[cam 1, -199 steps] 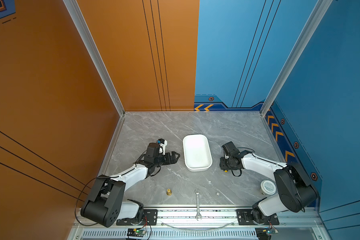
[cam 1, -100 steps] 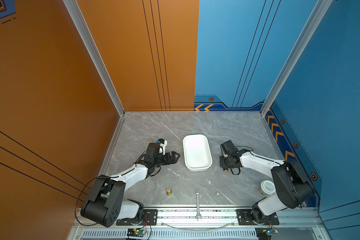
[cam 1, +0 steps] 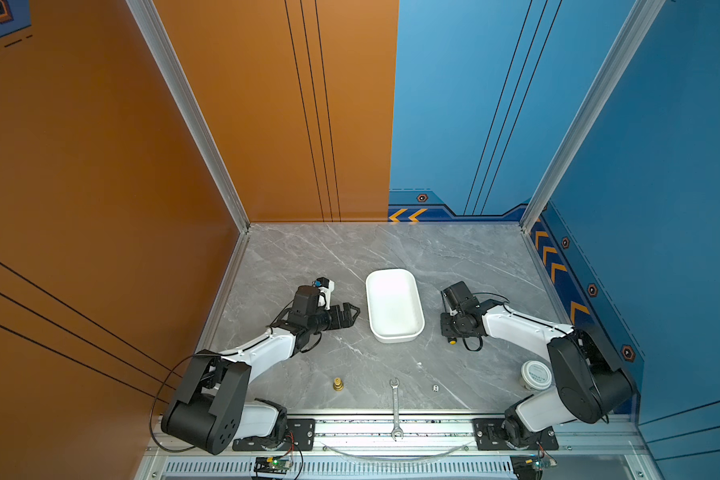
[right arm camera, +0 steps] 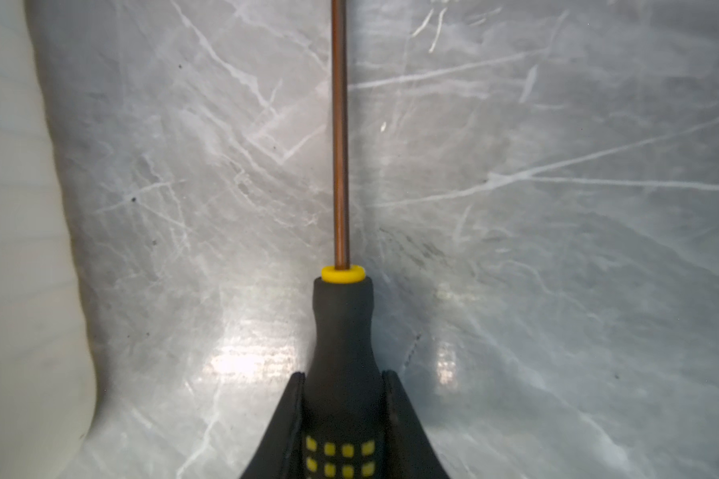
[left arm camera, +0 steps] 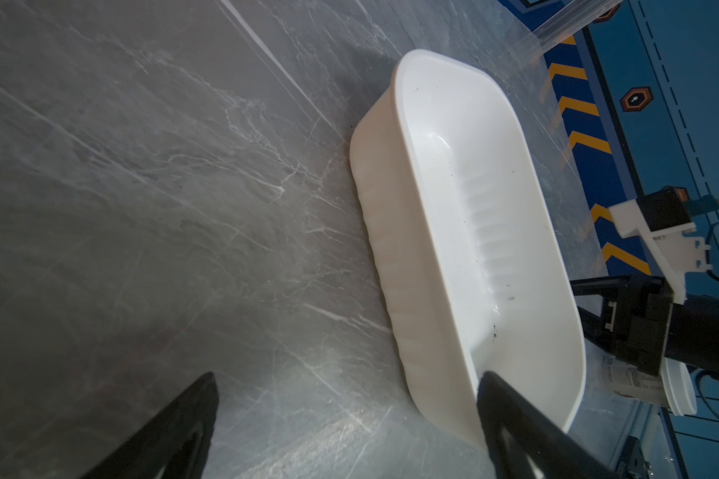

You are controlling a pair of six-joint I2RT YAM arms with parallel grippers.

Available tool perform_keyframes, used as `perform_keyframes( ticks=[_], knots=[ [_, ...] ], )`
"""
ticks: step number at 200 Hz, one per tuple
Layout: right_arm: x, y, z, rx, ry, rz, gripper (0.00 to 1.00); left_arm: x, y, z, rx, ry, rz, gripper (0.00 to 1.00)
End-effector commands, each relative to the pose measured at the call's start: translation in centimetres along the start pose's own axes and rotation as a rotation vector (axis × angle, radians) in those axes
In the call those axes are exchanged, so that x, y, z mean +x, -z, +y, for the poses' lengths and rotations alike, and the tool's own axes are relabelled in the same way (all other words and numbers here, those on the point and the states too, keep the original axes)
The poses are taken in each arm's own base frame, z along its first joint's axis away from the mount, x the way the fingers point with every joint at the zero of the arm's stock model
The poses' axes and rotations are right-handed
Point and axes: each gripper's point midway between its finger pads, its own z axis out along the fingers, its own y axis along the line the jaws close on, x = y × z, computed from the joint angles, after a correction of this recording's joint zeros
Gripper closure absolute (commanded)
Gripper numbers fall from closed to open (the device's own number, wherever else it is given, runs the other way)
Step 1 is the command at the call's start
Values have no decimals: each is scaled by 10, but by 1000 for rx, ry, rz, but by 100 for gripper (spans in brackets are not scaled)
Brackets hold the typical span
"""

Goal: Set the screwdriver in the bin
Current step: 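Lift the screwdriver with the right gripper and carry it over the white bin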

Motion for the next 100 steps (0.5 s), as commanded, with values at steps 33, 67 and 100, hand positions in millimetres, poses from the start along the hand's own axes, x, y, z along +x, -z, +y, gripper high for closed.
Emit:
perform_keyframes(
  ticks=[33,67,100],
  knots=[
    [-16,47,-9,-46,-1,-111,100,5,2,-5,28,13,26,2],
    [-27,83,5,-171,4,-200,100,4,2,-8,40,17,28,2],
    [-32,112,25,-275,79,-277,100,3,1,-9,45,18,29,2]
  ],
)
